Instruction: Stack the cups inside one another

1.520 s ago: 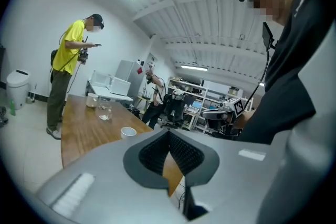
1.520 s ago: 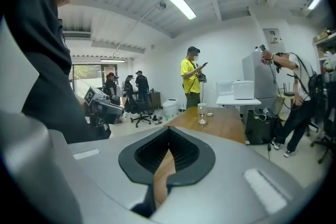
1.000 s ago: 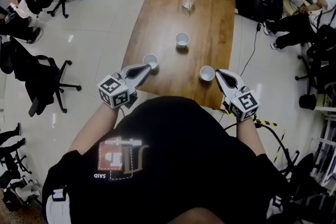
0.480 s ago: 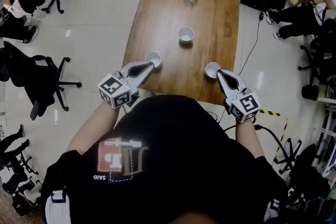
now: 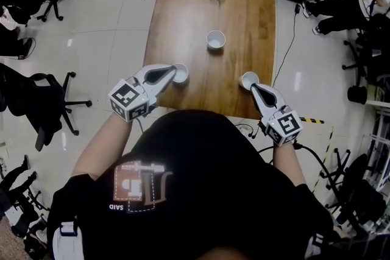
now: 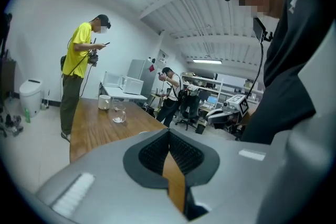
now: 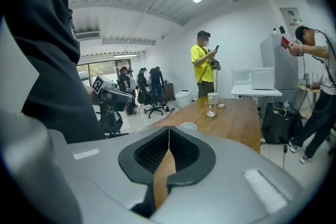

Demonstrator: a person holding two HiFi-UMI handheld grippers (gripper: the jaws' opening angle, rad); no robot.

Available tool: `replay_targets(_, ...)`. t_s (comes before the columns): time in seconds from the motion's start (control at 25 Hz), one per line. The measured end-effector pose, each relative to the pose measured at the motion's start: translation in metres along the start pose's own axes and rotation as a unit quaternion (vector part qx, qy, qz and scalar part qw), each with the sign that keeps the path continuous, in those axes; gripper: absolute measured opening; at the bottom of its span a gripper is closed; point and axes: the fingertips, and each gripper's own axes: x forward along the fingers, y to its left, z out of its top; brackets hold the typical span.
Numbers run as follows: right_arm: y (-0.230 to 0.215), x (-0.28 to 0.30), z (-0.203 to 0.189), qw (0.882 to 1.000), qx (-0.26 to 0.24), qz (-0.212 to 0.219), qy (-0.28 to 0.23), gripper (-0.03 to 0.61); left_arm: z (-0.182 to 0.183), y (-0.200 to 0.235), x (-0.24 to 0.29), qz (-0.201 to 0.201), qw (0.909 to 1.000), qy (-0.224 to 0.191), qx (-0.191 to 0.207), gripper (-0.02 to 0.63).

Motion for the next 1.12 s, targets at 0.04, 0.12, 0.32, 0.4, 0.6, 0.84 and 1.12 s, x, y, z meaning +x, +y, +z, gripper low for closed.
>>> replay_targets(0.04, -0.002, -0.001, 0.000, 1.000, 0.000, -0.001, 0.001, 0.018, 0.004, 0.004, 0.004, -0.003, 0.9995, 0.011, 0.029, 0.003)
replay_targets(0.12, -0.006, -0.004, 0.000, 1.000, 0.002, -0.003, 0.004, 0.018, 0.012, 0.012, 0.014, -0.013, 0.9947, 0.044, 0.092, 0.005)
replay_targets(0.32, -0.022, -0.017, -0.009, 1.000, 0.008, -0.014, 0.011, 0.018, 0.018, 0.028, 0.058, -0.069, 0.9579, 0.149, 0.235, 0.022)
replay_targets(0.4, -0.027, -0.026, -0.010, 1.000, 0.013, -0.023, 0.012, 0.018, 0.011, 0.034, 0.079, -0.095, 0.9325, 0.193, 0.290, 0.056)
replay_targets(0.6, -0.042, -0.049, -0.020, 0.998, 0.026, -0.050, 0.019, 0.018, -0.022, 0.041, 0.132, -0.166, 0.8352, 0.281, 0.442, 0.103)
replay_targets(0.84, -0.053, -0.074, -0.033, 0.995, 0.044, -0.083, 0.025, 0.018, -0.076, 0.049, 0.177, -0.235, 0.7318, 0.334, 0.546, 0.117)
replay_targets(1.12, -0.057, -0.093, -0.046, 0.992, 0.058, -0.107, 0.032, 0.018, -0.122, 0.063, 0.195, -0.253, 0.6671, 0.378, 0.590, 0.114)
